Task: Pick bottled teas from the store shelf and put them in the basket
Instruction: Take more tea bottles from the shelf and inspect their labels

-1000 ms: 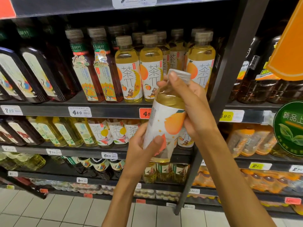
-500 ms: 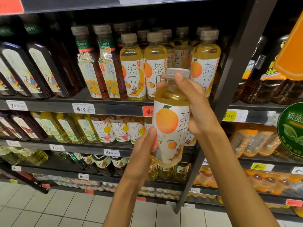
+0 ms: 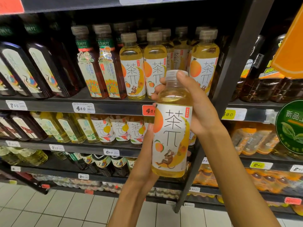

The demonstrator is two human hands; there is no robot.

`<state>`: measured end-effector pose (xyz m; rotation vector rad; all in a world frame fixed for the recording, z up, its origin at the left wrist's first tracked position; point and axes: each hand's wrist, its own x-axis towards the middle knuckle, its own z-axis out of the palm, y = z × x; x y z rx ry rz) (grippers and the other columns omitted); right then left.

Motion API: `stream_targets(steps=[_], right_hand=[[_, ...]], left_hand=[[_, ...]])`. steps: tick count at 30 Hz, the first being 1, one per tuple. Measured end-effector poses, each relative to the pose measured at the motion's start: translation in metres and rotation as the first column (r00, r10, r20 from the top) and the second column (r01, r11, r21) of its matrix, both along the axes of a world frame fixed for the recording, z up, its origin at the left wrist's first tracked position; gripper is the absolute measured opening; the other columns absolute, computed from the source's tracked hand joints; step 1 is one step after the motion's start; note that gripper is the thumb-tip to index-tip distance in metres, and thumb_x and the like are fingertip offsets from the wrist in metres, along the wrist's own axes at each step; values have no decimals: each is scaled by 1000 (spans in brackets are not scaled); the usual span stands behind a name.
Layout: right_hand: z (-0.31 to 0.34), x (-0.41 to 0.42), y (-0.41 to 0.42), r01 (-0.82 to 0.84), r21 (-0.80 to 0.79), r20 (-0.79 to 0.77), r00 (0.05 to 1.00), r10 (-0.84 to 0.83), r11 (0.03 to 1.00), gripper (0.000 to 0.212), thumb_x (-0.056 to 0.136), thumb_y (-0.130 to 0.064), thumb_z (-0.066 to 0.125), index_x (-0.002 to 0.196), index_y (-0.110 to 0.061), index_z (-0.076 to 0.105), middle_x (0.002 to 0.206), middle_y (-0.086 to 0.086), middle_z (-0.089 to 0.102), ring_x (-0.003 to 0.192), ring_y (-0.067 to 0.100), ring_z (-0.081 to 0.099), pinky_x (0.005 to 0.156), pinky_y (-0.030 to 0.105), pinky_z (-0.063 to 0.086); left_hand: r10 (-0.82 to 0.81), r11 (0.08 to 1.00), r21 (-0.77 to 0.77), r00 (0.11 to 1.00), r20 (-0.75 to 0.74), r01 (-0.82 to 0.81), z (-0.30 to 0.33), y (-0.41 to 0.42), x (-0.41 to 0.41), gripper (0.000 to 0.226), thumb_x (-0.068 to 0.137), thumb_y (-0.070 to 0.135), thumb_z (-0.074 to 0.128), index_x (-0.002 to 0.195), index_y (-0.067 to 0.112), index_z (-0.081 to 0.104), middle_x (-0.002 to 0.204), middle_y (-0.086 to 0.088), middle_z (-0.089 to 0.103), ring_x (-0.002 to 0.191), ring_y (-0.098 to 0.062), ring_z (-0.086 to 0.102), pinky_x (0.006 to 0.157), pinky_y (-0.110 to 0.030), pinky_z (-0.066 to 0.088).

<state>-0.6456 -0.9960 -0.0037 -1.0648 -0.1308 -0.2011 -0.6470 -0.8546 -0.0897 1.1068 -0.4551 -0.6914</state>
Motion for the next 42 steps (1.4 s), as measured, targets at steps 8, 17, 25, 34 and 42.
stream_targets(steps=[8,17,25,34,42], right_hand=[[1,-6,9,255,-194,-42,963,-267,947,33,90,-29,62,112,-5,64,94,1,75,92,13,70,76,21,55],[5,-8,1,82,-100,22,997,-80,992,30,88,-34,54,101,-9,62,89,8,73,92,25,69,82,32,55],[4,-9,9,243,-197,23,970,-243,950,27,92,-26,61,105,-4,64,86,7,73,81,16,70,71,23,55],[6,-9,-1,87,-288,-7,996,-93,954,29,83,-32,62,105,-12,64,88,4,74,88,17,69,79,25,56],[0,-5,-1,43,-81,-29,999,-45,996,27,82,-30,62,99,-9,62,77,4,70,79,21,66,74,31,55]], left_hand=[[177,981,50,974,140,-185,0,-4,3,47,79,69,43,113,45,65,120,6,68,114,-14,62,103,-47,44],[-1,997,-75,997,-79,-5,-2,0,-1,56,84,63,40,122,29,64,116,-8,70,101,-25,68,77,-35,57],[46,997,59,997,62,-50,-2,1,2,53,91,64,29,128,37,56,124,4,66,115,-16,62,91,-30,54],[2,1000,-20,1000,-26,-2,-3,-2,-1,61,86,67,34,131,32,55,128,-8,63,112,-25,63,92,-44,52],[-142,985,-120,979,-146,125,-4,-5,-1,66,90,64,34,141,23,45,127,-13,62,106,-28,64,87,-45,52]])
